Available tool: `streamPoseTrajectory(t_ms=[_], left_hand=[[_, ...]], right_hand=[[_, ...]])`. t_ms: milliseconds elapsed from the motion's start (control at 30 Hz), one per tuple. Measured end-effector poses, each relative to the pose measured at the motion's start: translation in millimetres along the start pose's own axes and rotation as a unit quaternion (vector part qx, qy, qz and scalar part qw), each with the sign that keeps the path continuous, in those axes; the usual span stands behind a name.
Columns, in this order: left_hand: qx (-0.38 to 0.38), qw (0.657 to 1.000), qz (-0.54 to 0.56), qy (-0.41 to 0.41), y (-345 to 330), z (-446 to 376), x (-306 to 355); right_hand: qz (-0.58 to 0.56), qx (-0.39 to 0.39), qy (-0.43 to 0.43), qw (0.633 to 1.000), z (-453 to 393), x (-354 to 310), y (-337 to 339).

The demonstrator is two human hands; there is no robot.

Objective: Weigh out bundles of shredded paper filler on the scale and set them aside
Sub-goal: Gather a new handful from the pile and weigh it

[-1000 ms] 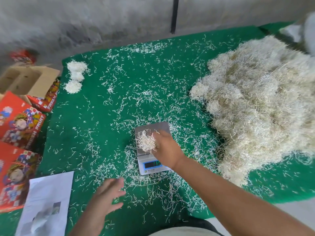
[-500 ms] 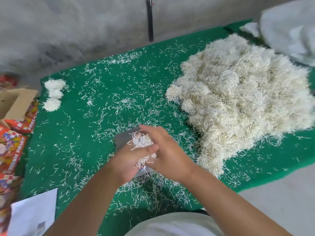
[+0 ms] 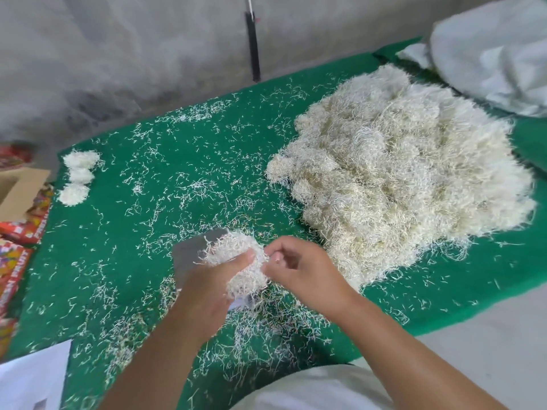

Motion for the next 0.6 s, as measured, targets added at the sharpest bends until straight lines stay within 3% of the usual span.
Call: streamPoseTrajectory(t_ms=[100,233,300,400,500,600], left_hand=[[-0.029,0.997,0.062,0.034,-10,9,-12],[0.015,0.992,0.095,0.085,1,14,-23],[0.022,0.998,0.014,0.058,7,18,-13],[0.072,0.994,0.05,0.064,17,12,-20],[0.076,0.996,0.009,0.054,25,17,-29],[0.108,0.986,0.108,0.07,38,13,-36]], right_hand=[[-0.004,0.025,0.013,1.0,-3,1,14],[-0.043,0.064,-0.004,0.997,-2,9,34],[-0.054,0.085,-0.02,0.995,-4,16,46],[-0.044,0.111,-0.032,0.992,-8,24,62],[-0.035,0.138,-0.034,0.989,-12,30,73],[-0.045,0.208,-0.057,0.976,-14,39,105]])
Point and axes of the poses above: each hand's wrist, its own z-axis away from the middle knuckle, its own y-axis out of the back of the hand, x = y × z, the point moved 10 cm from there along -z, towards the middle knuckle, and after that the axes turned 10 degrees about -z, right-handed, at the moved point
